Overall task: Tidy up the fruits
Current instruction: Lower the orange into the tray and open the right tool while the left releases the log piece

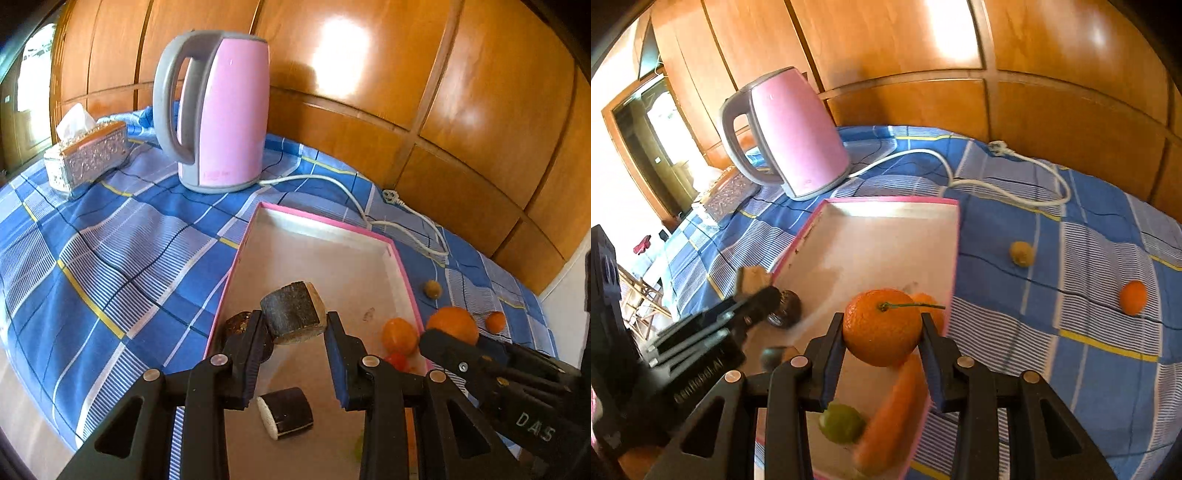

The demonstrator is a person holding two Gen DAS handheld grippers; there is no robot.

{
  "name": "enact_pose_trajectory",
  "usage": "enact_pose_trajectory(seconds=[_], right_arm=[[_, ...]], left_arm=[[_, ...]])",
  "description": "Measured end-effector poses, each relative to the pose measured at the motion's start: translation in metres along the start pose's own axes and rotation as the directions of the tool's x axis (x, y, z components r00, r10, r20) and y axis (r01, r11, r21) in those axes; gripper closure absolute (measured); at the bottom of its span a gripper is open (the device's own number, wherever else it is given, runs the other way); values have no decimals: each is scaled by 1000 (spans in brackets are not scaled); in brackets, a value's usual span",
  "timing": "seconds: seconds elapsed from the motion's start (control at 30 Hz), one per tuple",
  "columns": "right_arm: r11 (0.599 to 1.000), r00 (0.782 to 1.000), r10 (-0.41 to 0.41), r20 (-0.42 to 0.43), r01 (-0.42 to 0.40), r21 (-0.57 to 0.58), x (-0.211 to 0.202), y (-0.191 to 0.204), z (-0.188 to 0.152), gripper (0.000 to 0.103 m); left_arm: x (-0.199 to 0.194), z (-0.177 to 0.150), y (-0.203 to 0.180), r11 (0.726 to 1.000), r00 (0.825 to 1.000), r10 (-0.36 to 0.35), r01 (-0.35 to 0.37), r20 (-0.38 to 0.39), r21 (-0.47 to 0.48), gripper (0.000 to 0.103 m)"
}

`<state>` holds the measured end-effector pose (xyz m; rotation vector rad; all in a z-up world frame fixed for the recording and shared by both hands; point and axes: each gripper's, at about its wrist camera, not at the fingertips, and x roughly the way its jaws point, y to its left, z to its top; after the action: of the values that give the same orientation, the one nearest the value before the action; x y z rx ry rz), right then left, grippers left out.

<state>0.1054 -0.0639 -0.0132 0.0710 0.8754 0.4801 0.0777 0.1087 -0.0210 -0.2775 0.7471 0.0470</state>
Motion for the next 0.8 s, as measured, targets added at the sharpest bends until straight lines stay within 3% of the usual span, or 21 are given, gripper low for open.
enact_pose_trajectory(seconds=[0.43, 0.8], right_arm=[[999, 999, 26, -31, -25, 42, 17, 6, -1, 60], [996, 999, -29, -33, 32, 83, 5, -5, -21, 60]], left_arm=[[4, -8, 5, 1000, 1000, 4, -5, -31, -31, 62], [-8, -13, -1, 998, 998, 57, -57, -16, -4, 62]])
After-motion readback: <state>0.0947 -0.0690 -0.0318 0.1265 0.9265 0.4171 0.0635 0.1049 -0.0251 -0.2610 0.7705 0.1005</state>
